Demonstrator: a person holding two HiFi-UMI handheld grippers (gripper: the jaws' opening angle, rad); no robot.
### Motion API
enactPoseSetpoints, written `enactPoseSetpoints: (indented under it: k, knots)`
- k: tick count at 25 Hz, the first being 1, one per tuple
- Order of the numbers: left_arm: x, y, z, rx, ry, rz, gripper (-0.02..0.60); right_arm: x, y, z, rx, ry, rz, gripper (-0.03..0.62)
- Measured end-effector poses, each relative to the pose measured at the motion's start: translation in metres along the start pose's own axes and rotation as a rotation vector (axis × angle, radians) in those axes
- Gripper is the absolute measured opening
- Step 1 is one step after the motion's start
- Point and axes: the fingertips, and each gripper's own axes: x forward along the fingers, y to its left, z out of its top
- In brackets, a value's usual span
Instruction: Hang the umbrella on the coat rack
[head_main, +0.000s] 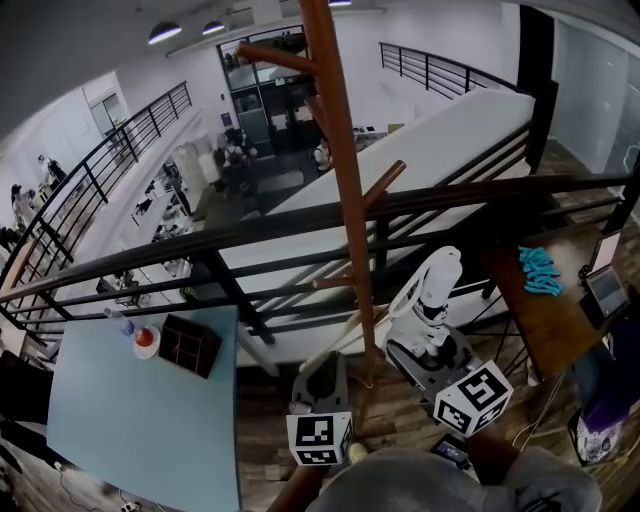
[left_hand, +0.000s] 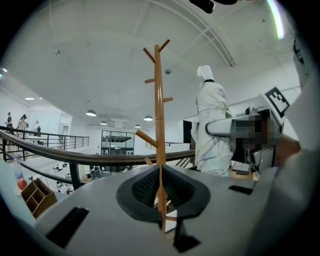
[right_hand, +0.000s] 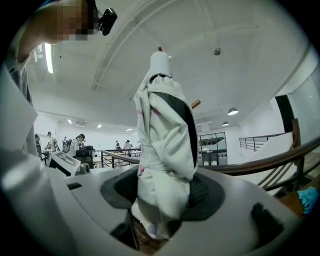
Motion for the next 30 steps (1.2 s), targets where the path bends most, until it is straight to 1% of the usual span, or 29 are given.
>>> enactPoseSetpoints:
  k: [2, 5, 8, 13, 15, 19, 23, 26, 30]
  knots:
    - [0.002, 0.006, 0.0, 0.002, 0.007, -0.003, 0.027, 0.003, -0.001, 0.005, 0.012, -0.004, 0.002, 0.238]
    - [0.005, 0.013, 0.003, 0.032, 0.02, 0.014, 0.026, 0.006, -0.005, 0.016, 0.028, -0.017, 0.006, 0.238]
    - [0.005, 0.018, 0.019, 0.05, 0.021, 0.047, 0.027, 0.006, -0.008, 0.03, 0.031, -0.014, 0.007, 0.238]
    - [0.008, 0.022, 0.043, 0.038, 0.008, 0.077, 0.026, 0.009, -0.01, 0.064, -0.007, -0.035, 0.032, 0.238]
    - [0.013, 0.022, 0.056, 0.033, -0.004, 0.087, 0.027, 0.011, -0.015, 0.084, -0.032, -0.052, 0.051, 0.238]
    - [0.018, 0.018, 0.083, -0.007, -0.025, 0.085, 0.028, 0.012, -0.027, 0.128, -0.068, -0.082, 0.078, 0.238]
    - [0.021, 0.013, 0.105, 0.018, -0.053, 0.087, 0.026, 0.012, -0.037, 0.183, -0.098, -0.14, 0.106, 0.238]
    - [0.026, 0.006, 0.12, 0.032, -0.068, 0.079, 0.028, 0.016, -0.045, 0.218, -0.094, -0.147, 0.141, 0.238]
    - [0.029, -0.002, 0.148, -0.003, -0.091, 0.049, 0.028, 0.02, -0.055, 0.262, -0.094, -0.159, 0.166, 0.238]
